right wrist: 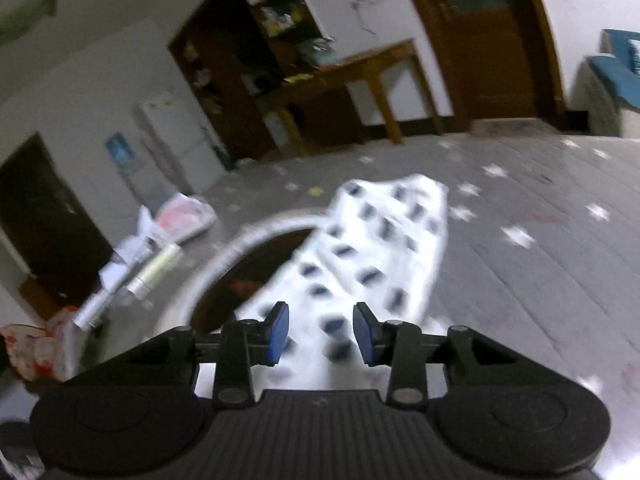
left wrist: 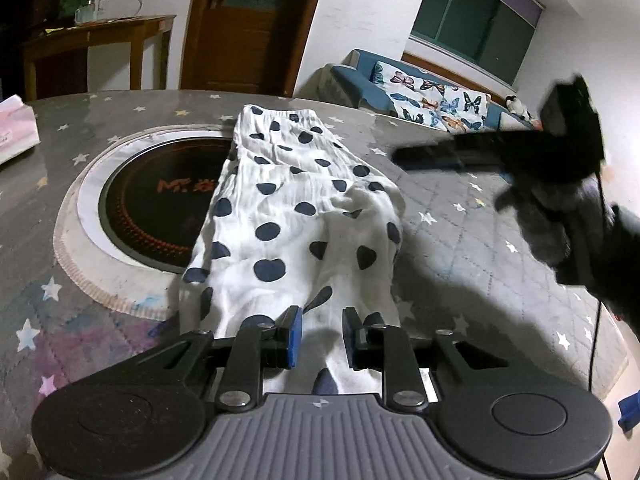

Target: Fold clothes

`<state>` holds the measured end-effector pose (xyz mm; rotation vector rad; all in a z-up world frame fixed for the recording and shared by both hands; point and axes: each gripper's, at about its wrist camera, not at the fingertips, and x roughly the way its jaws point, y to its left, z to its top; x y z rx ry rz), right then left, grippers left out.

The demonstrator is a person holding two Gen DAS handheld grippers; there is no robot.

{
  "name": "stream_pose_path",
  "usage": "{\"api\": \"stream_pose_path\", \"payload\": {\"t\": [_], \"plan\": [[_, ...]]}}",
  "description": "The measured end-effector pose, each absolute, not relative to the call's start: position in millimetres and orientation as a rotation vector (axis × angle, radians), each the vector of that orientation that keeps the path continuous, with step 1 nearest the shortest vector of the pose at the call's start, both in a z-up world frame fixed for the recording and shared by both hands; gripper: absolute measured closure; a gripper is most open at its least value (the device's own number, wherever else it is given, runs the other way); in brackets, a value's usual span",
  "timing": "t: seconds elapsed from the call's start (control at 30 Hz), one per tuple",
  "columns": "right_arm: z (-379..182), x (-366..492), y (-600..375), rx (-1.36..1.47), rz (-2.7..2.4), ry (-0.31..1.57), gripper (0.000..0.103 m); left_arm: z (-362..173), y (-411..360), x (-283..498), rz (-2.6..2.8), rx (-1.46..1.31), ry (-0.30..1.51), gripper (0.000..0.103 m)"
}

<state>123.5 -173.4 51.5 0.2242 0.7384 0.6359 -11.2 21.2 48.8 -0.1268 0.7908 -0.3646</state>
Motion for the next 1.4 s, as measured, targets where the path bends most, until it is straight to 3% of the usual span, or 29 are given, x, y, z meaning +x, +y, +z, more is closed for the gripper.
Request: {"api": "stream_pose_path", "payload": {"t": [0.47,0.6,0.73,0.97,1.17,1.3,1.4], "plan": [[9,103,-155,0.124,0.698,0.771,0.068,43,28,-12,-0.319,-0.135,0.801,0.079],[13,101,-152,0.104,0.684,0.757,0.099,42,30,-13,-0.312,-0.133,0.799,0.079],[32,85,-154,0.021,0.636,0.726,0.101,42,35,-14,-0.308,-0.13,0.798,0.079],[30,70,-145,-0.138,0.58,0.799,0.098,39,38,-18,-0.313,-0.114,0.794,0.079],[52,71,-145,-0.116,0.536,0.69,0.092,53,41,-25,-0.329,-0.111,0.758,0.076],[52,81,-129,-0.135,0.585,0.676,0.075,59,43,-25,-0.332,-0.119,0.736,0.076],[37,92,-117,-0.157,0.587,0.712,0.075,52,48,-19,-0.307,-0.134,0.756,0.076]]}}
